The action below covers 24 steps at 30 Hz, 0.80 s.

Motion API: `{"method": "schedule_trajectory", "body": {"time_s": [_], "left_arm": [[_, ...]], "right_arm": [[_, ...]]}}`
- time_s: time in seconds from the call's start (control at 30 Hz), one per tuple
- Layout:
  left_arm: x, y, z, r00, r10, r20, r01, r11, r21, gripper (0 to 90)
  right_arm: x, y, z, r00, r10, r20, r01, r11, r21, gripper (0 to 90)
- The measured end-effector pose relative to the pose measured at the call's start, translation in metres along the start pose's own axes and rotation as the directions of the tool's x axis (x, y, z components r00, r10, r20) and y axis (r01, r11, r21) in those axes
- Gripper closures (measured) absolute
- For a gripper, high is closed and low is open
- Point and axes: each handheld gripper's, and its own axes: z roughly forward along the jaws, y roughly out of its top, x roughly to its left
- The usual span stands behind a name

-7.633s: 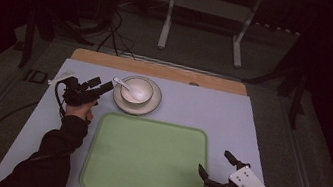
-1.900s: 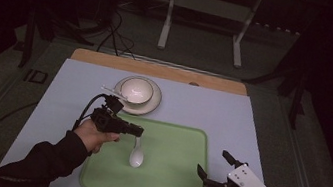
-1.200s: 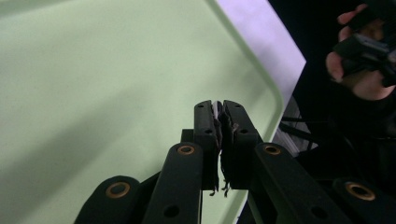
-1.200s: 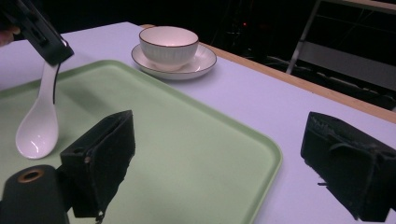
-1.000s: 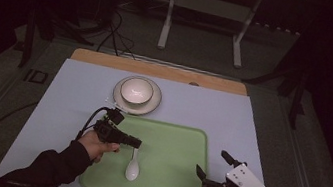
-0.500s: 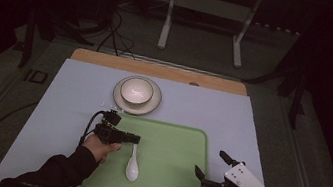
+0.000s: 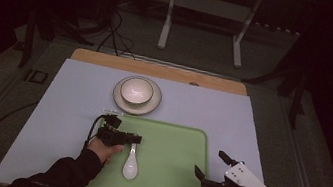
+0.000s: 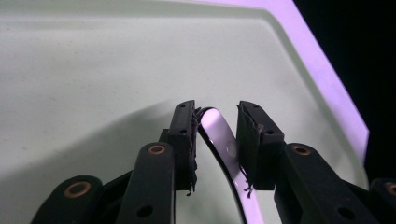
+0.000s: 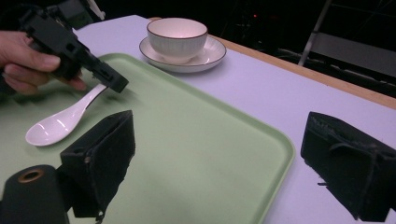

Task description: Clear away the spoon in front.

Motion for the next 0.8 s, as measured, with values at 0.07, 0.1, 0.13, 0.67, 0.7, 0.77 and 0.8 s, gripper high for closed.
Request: {"method": "schedule_trajectory", "body": {"time_s": [0.07, 0.1, 0.13, 0.67, 0.7, 0.77, 0.8], "left_arm": [[0.002, -0.002, 0.002, 1.0000, -0.001, -0.009, 0.001, 1.0000, -0.004, 66.3], [0.003, -0.003, 0.003, 0.9999, 0.004, -0.017, -0.004, 1.0000, -0.004, 65.6], [0.004, -0.004, 0.004, 0.9997, 0.008, -0.023, -0.008, 0.9999, -0.006, 65.1], [0.003, 0.004, 0.003, 0.9918, 0.110, -0.065, -0.115, 0.9903, -0.079, 56.8], [0.002, 0.005, 0.001, 0.9915, 0.113, -0.066, -0.118, 0.9898, -0.081, 56.7], [-0.001, 0.007, -0.002, 0.9904, 0.121, -0.066, -0.126, 0.9887, -0.081, 52.7], [-0.002, 0.008, -0.004, 0.9896, 0.129, -0.064, -0.134, 0.9880, -0.078, 52.4]], "right_arm": [[0.000, 0.000, -0.001, 1.0000, -0.001, 0.000, 0.001, 1.000, -0.003, 10.0], [0.000, 0.000, 0.000, 1.0000, 0.000, -0.001, 0.000, 1.000, -0.002, 10.0], [0.000, 0.000, 0.000, 1.0000, 0.002, -0.002, -0.002, 1.000, 0.000, 10.0], [-0.001, 0.000, 0.001, 0.9999, 0.000, -0.011, 0.000, 1.000, 0.007, 10.0], [-0.001, 0.000, 0.001, 0.9999, -0.001, -0.011, 0.001, 1.000, 0.007, 10.0], [0.000, 0.000, 0.001, 0.9999, -0.001, -0.010, 0.001, 1.000, 0.007, 10.0], [0.000, 0.000, 0.001, 0.9999, -0.001, -0.011, 0.001, 1.000, 0.007, 10.0]]}}
